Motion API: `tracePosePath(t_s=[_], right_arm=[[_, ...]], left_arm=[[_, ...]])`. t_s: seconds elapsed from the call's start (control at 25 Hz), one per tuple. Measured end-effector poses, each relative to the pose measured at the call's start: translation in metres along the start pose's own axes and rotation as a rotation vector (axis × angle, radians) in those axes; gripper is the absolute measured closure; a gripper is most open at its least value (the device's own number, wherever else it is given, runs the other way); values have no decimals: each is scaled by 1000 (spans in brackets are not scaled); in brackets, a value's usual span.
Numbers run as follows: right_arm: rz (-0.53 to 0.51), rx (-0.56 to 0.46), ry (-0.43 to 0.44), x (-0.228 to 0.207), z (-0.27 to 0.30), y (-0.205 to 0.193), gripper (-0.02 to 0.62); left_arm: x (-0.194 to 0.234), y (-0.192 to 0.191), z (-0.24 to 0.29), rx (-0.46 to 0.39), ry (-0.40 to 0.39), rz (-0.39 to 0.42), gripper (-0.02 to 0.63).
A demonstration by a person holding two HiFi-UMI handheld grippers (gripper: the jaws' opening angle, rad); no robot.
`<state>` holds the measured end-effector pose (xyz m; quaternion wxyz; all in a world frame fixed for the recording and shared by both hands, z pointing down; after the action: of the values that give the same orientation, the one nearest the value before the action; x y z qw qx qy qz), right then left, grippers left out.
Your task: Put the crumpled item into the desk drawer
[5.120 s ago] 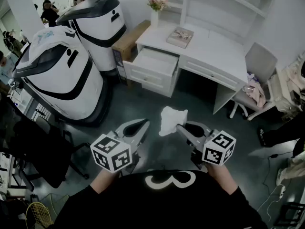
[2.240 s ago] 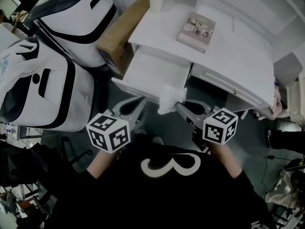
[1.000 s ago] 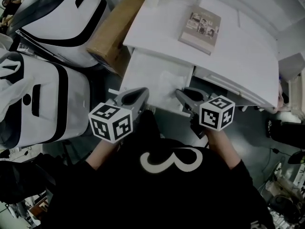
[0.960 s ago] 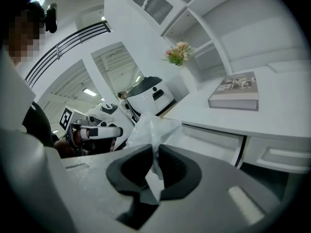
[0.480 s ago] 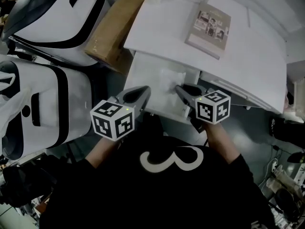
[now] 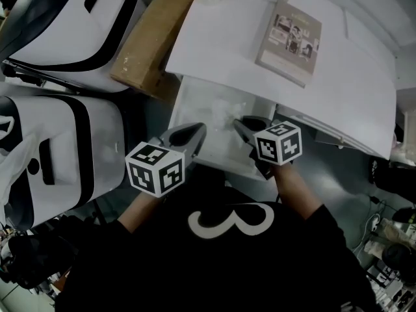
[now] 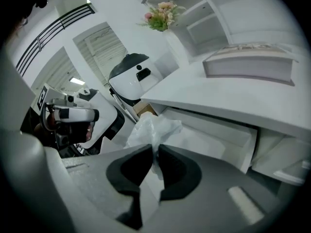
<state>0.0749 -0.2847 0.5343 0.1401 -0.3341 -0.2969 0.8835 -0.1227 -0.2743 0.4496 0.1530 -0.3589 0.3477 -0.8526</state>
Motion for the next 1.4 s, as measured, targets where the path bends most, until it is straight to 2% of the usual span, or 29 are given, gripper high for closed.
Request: tracePosePath(t_s=[0.68, 1.12, 1.4], right_arm=[[68, 163, -68, -43, 78, -36, 552], [105, 254, -164, -66, 104, -67, 549], [125, 271, -204, -74, 109, -75, 537]], left_arm=[[37, -12, 12, 34, 21, -85, 597], [48, -15, 11, 27, 32, -110, 597], [53, -14, 12, 19, 40, -115, 597]])
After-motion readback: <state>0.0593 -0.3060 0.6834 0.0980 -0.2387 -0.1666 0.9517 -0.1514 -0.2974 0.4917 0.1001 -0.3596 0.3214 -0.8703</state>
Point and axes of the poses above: the fingertips, and each gripper's own axes: z forward along the fingers, x to its left, y out of its top, the point moved 8 cm from there along -z, backward along the fingers, and after that the axes turned 3 degrees about -x, right-handed, at the moved point
